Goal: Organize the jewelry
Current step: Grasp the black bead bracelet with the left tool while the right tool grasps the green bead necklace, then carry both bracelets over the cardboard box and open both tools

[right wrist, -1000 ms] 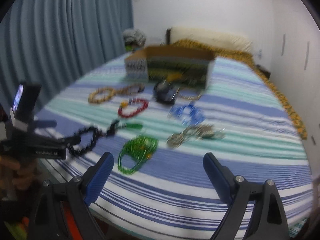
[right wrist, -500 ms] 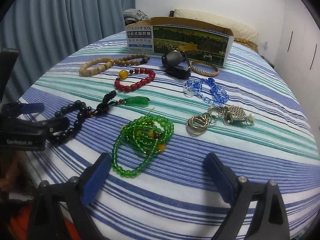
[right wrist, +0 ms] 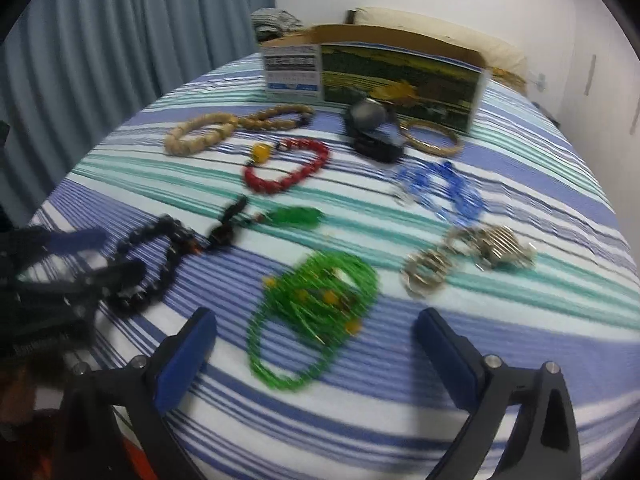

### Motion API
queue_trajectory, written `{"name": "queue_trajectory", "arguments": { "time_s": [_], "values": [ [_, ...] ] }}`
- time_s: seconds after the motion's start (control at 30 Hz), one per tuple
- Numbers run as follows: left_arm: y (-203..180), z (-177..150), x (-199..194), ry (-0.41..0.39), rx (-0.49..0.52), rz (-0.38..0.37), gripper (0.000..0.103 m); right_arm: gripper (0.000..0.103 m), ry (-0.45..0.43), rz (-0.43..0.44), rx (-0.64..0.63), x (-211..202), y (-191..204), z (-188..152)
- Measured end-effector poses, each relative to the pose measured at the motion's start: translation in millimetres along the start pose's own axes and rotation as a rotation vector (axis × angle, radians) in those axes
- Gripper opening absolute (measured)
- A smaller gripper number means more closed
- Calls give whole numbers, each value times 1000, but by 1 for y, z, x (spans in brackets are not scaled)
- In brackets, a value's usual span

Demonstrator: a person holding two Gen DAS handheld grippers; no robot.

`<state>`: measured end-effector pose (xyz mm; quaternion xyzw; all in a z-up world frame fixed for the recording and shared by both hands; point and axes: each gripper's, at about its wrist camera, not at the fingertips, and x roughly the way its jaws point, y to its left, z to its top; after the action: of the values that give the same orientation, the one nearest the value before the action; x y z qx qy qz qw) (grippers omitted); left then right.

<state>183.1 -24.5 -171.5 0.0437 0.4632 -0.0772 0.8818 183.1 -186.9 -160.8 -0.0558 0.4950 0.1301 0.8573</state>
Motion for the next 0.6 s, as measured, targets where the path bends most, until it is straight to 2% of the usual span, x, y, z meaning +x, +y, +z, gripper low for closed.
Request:
{"name": "queue_trajectory", "arguments": {
  "time_s": [0.03, 0.07, 0.1, 0.2, 0.3, 0.43, 0.6],
  "values": [
    [-3, 0, -1, -5, 11, -9, 21, 78, -5, -11, -15, 1, 3, 2],
    [-6, 0, -1, -8, 21, -14, 10, 62, -16, -9, -22, 1, 4, 4],
    [-7, 1, -1, -8, 24, -17, 11, 43, -23, -6, -12, 1, 3, 5],
    [2, 2, -1, -8, -19, -62, 10, 24, -27, 3, 16, -4, -6, 5],
    [16, 4, -1, -7, -84, -113, 10, 20, -36, 28, 42, -11, -16, 7],
    [39, 13, -9, -22, -174, -187, 10, 20, -45, 68, 73, -23, -27, 9],
    [58, 26, -24, -47, -230, -248, 10, 20, -66, 95, 105, -39, -37, 12]
  ]
}}
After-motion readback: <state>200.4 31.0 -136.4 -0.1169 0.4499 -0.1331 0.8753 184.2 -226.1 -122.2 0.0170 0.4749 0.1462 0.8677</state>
